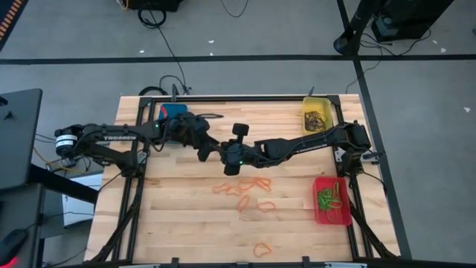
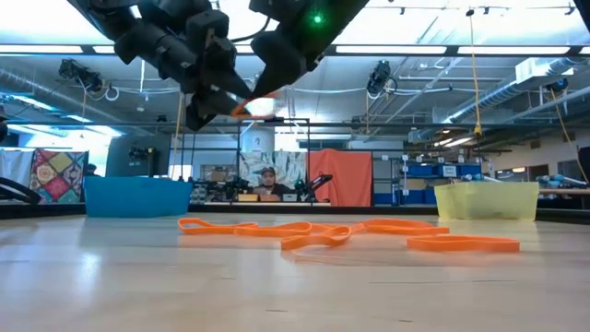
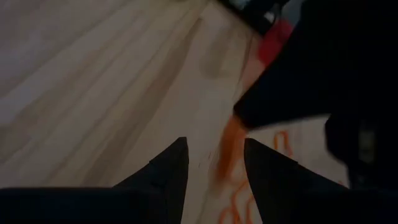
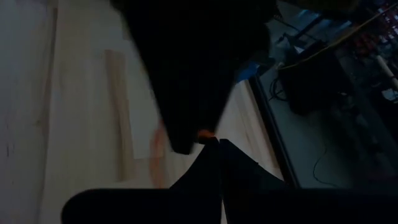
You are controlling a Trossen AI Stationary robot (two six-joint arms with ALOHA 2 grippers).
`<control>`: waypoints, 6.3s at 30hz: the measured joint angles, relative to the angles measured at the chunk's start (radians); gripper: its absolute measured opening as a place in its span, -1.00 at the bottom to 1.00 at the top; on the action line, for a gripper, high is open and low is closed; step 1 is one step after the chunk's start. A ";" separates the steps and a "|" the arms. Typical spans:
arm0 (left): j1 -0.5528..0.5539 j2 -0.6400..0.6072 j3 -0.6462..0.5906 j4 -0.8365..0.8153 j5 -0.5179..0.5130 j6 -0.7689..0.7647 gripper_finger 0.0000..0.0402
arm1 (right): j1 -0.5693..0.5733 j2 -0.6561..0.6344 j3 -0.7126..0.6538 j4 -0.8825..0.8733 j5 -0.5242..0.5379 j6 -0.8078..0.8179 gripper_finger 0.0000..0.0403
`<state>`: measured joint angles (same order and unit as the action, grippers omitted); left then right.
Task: Sort rubber bands into baskets
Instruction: Put the orange rubber band into the blue bin
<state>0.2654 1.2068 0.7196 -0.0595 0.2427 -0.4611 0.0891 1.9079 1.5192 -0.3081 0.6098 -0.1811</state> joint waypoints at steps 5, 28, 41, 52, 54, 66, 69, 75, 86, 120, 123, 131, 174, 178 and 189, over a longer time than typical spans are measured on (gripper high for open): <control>0.039 0.000 0.000 0.057 0.052 -0.014 -0.12 | -0.008 0.000 0.000 0.000 0.001 -0.001 -0.99; 0.030 0.060 0.000 0.054 0.230 0.064 -0.98 | -0.014 -0.030 0.000 -0.032 -0.134 0.069 -0.87; 0.133 0.018 0.000 -0.291 0.091 -0.018 -0.99 | -0.059 -0.044 0.000 -0.302 -0.376 0.369 -0.60; 0.322 -0.126 0.012 -0.600 -0.162 -0.011 -0.99 | -0.042 -0.049 -0.019 -0.594 -0.423 0.452 -0.60; 0.357 -0.155 0.030 -0.670 -0.223 0.014 -0.99 | -0.031 -0.049 -0.036 -0.590 -0.445 0.465 -0.60; 0.573 -0.207 0.074 -0.892 -0.335 0.129 -0.99 | -0.017 -0.057 -0.165 -0.518 -0.600 0.565 -0.60; 0.634 -0.205 0.074 -0.883 -0.334 0.149 -0.99 | -0.008 -0.065 -0.176 -0.515 -0.585 0.583 -0.60; 0.747 -0.204 0.074 -0.878 -0.309 0.177 -0.98 | 0.018 -0.153 -0.238 -0.441 -0.418 0.648 -0.60; 0.848 -0.130 0.074 -0.879 -0.324 0.184 -0.66 | -0.028 -0.442 -0.576 -0.151 -0.495 0.888 -0.60; 0.451 -0.265 0.323 -0.610 -0.092 0.196 -0.26 | 0.136 -0.162 -0.634 -0.017 -0.402 0.543 -0.13; 0.395 -0.257 0.323 -0.606 -0.066 0.204 -0.29 | 0.158 -0.137 -0.627 -0.032 -0.416 0.521 -0.16; 0.277 -0.190 0.322 -0.604 -0.065 0.213 -0.33 | 0.179 -0.127 -0.628 -0.027 -0.436 0.440 -0.81; -0.026 0.174 0.322 0.136 0.189 0.063 0.30 | 0.012 -0.558 -0.603 0.408 -0.207 0.290 -0.96; -0.025 0.174 0.322 0.134 0.175 0.059 0.41 | 0.006 -0.558 -0.603 0.442 -0.207 0.274 -0.96; -0.025 0.174 0.322 0.132 0.148 0.033 -0.03 | 0.005 -0.558 -0.603 0.499 -0.147 0.256 -0.96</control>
<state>0.2401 1.3811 1.0412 0.0723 0.3904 -0.4276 0.0937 1.3495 0.9165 0.1907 0.4627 0.0746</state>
